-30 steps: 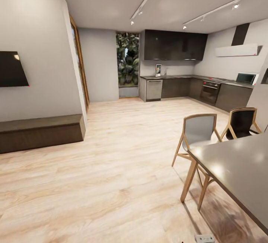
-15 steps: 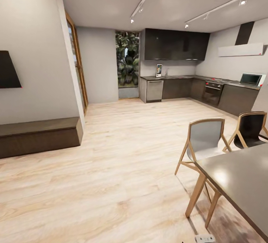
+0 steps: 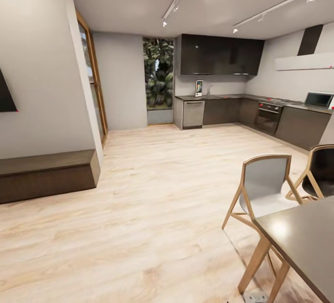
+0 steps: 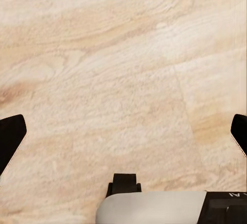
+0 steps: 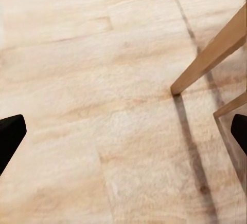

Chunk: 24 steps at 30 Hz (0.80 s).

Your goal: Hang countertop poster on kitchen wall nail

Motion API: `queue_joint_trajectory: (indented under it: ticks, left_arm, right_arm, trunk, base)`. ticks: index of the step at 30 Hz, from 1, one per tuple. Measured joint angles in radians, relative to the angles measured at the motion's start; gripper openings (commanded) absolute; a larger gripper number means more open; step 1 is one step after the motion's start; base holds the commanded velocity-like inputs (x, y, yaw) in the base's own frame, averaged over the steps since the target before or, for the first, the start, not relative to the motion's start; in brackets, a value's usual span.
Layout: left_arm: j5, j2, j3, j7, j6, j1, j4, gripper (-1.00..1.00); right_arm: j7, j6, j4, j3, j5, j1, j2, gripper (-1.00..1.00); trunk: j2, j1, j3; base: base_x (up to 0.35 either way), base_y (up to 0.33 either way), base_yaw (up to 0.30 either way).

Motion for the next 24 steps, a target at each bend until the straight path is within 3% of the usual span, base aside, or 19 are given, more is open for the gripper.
queue_joint_trajectory:
  ticks: [24]
  left_arm:
    - [0.000,0.000,0.000,0.000,0.000,0.000,0.000,1.00]
  right_arm:
    - [0.000,0.000,0.000,-0.001,0.000,0.000,0.000,1.00]
  trunk:
    - [0.000,0.000,0.000]
  base:
    - [0.336,0.000,0.000]
